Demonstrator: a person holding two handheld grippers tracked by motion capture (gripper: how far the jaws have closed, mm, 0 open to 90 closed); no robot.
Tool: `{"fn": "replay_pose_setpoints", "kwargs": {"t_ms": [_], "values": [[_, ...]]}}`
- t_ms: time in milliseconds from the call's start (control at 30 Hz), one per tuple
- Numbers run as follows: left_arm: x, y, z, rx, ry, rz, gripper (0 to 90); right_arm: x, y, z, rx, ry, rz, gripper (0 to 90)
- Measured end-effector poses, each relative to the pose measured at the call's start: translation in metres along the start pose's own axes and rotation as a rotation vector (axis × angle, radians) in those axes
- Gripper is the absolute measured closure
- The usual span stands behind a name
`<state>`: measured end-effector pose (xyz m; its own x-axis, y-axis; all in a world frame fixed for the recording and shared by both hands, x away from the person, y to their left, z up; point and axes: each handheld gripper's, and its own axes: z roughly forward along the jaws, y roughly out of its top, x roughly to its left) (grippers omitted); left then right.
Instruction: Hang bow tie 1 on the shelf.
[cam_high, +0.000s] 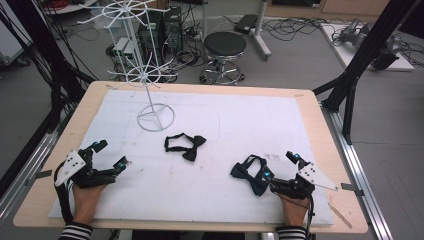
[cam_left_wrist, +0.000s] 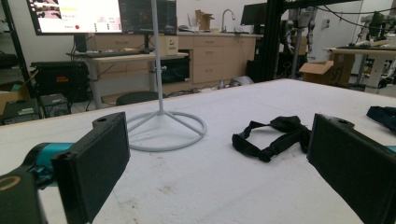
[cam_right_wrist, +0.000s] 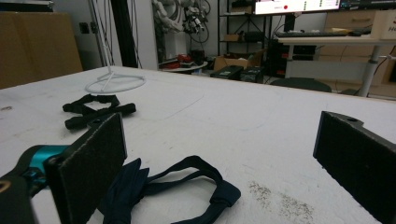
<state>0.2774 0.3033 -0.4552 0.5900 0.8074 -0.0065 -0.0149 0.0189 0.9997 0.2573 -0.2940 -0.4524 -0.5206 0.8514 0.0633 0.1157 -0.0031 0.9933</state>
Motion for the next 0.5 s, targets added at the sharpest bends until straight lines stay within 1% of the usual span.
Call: {"fn": "replay_pose_setpoints", "kwargs": {"t_ms": [300, 500], "values": [[-0.0002, 0.0, -0.0004, -0.002, 0.002, 0.003, 6.3, -0.0018, 0.0001, -0.0006, -0.009, -0.001, 0.016, 1.8], [-0.0005, -0.0002, -0.0008, -0.008, 0.001, 0.004, 6.3, -0.0031, 0.0007, 0.0003, 0.0, 0.002, 0.024, 1.8]]}}
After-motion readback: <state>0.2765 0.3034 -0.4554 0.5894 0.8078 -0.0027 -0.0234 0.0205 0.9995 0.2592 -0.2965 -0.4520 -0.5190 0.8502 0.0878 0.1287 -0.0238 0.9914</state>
